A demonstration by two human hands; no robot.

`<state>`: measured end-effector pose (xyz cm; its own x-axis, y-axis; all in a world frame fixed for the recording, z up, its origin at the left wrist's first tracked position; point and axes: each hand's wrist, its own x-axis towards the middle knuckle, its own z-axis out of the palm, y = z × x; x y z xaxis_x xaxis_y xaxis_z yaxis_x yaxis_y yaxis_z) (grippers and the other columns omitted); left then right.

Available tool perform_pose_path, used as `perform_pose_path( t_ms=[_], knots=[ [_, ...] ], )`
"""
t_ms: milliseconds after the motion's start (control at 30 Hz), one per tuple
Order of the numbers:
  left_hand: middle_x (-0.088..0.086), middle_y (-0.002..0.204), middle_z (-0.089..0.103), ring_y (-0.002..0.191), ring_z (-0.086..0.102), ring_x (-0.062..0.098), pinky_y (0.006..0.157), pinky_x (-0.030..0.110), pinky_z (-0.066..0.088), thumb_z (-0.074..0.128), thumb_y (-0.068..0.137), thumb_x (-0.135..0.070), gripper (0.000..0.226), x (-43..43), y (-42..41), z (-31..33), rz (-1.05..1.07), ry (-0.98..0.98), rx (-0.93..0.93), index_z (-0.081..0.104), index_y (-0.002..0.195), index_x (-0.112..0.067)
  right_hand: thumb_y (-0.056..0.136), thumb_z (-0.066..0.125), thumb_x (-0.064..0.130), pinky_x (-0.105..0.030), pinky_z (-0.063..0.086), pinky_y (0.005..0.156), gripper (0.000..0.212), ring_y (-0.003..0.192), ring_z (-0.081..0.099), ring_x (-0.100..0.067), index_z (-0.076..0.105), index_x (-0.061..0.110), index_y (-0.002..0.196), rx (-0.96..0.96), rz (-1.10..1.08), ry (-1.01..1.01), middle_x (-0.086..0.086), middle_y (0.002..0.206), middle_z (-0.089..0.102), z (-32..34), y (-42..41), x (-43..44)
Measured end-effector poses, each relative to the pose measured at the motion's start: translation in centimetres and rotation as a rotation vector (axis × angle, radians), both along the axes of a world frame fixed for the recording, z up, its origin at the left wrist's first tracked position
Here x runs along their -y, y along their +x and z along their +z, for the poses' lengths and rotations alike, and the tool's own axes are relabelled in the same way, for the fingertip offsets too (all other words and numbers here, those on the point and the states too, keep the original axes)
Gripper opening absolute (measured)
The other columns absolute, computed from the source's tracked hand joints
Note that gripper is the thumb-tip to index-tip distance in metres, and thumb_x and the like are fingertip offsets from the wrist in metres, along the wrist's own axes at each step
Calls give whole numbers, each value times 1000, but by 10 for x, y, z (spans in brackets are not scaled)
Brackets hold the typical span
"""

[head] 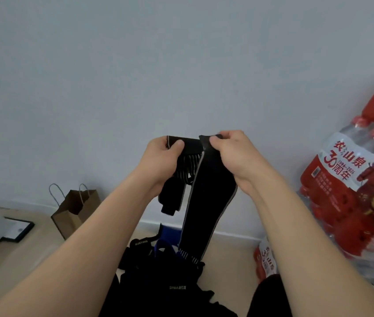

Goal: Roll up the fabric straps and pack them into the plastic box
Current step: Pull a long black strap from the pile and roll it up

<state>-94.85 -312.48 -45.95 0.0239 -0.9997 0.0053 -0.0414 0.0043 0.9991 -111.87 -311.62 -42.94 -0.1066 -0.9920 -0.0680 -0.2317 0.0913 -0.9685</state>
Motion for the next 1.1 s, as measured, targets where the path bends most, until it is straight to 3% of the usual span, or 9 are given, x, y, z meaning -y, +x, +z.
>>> perform_pose_path(
  t_ms=[100, 167, 233, 300, 400, 600, 767, 967, 1100],
  knots=[
    [22, 111, 77, 95, 75, 32, 90, 54, 62, 52, 110, -3, 20, 0, -1, 0, -64, -2, -11, 68, 122, -7, 79, 55, 15, -42, 37, 68, 28, 81, 47, -42, 55, -2, 101, 76, 55, 43, -13, 97, 54, 5, -12, -5],
    [24, 114, 77, 97, 75, 34, 91, 53, 62, 51, 109, 1, 24, 0, -2, 1, -86, -23, -10, 67, 125, -6, 66, 49, 13, -51, 20, 69, 29, 75, 30, -45, 45, -10, 84, 124, 89, 10, -14, 84, 40, 5, -16, -9],
    [21, 111, 78, 96, 76, 32, 90, 48, 62, 51, 109, 4, 26, -1, -4, 2, -100, -56, -19, 68, 124, -7, 82, 57, 6, -37, 39, 54, 15, 64, 54, -46, 53, -8, 84, 233, 92, -55, -16, 71, 57, 5, -17, -10],
    [18, 110, 80, 98, 78, 33, 88, 44, 64, 53, 108, 5, 26, -3, -8, 3, -142, -87, -57, 69, 124, -6, 101, 69, 6, -39, 66, 77, 10, 86, 80, -28, 68, 7, 111, 367, 111, -131, -10, 93, 82, 4, -14, -14],
    [21, 116, 79, 109, 77, 43, 95, 50, 62, 60, 105, 4, 26, -9, -13, 6, -260, -97, -173, 72, 127, -6, 93, 86, 19, -47, 66, 93, 26, 95, 82, -26, 73, 13, 115, 311, -5, -239, -8, 97, 84, -4, -6, -16],
    [27, 124, 75, 99, 75, 31, 85, 38, 64, 42, 99, 14, 47, -17, -21, 7, -328, -58, -382, 75, 127, -6, 80, 97, 32, -47, 66, 87, 24, 79, 81, -16, 79, 22, 92, 156, -264, -396, 4, 78, 82, -13, 3, -12],
    [26, 124, 75, 103, 75, 33, 86, 40, 66, 34, 97, 11, 52, -17, -24, 6, -280, -38, -498, 72, 130, -3, 78, 96, 42, -24, 58, 70, 23, 68, 75, 0, 79, 29, 86, -22, -360, -492, 17, 70, 77, -17, 4, -7],
    [21, 124, 77, 107, 79, 31, 80, 38, 66, 57, 111, -32, 39, -15, -27, 4, -223, -3, -663, 73, 132, -3, 75, 89, 65, -19, 50, 73, 44, 86, 67, 2, 69, 30, 93, -187, -359, -419, 15, 88, 70, -23, 7, 0],
    [21, 122, 78, 111, 78, 36, 90, 45, 66, 58, 111, -24, 29, -9, -25, 1, -160, 2, -671, 71, 129, -6, 85, 77, 70, -42, 60, 71, 56, 77, 74, -23, 71, 15, 91, -107, -130, -254, -5, 83, 75, -28, 13, 3]
  ],
)
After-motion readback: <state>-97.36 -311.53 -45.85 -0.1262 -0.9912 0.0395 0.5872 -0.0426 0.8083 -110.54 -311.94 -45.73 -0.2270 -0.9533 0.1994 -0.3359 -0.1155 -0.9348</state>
